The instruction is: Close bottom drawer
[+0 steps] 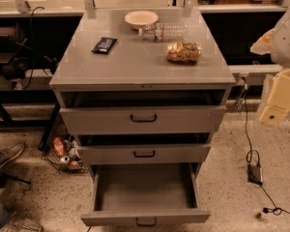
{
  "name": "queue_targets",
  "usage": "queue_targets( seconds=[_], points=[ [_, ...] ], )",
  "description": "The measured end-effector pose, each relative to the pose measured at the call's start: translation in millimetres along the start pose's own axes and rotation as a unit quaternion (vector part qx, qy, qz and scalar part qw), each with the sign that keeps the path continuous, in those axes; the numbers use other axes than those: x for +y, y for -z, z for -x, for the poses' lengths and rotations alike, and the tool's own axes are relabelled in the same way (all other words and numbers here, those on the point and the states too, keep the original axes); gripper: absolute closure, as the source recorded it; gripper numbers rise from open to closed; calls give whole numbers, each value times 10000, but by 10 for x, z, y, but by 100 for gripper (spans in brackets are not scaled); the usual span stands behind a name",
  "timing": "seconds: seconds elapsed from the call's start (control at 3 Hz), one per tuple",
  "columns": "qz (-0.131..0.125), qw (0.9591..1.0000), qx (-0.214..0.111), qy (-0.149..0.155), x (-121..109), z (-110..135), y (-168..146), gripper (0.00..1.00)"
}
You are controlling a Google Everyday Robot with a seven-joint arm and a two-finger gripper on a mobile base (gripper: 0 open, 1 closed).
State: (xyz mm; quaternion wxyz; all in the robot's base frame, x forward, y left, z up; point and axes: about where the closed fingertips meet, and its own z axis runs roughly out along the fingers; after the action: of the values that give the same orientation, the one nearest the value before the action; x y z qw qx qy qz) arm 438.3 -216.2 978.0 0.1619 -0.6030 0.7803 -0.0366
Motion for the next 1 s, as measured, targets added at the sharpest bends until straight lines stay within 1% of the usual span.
queue_targets(
  seconds=[0.33,0.67,1.0],
  points=[
    [60,10000,-2,-50,25,-12,-46,0],
    [729,9955,-17,-605,304,-133,-543,0],
    [1353,9813,-347,-1323,746,-75,-1119,0]
  ],
)
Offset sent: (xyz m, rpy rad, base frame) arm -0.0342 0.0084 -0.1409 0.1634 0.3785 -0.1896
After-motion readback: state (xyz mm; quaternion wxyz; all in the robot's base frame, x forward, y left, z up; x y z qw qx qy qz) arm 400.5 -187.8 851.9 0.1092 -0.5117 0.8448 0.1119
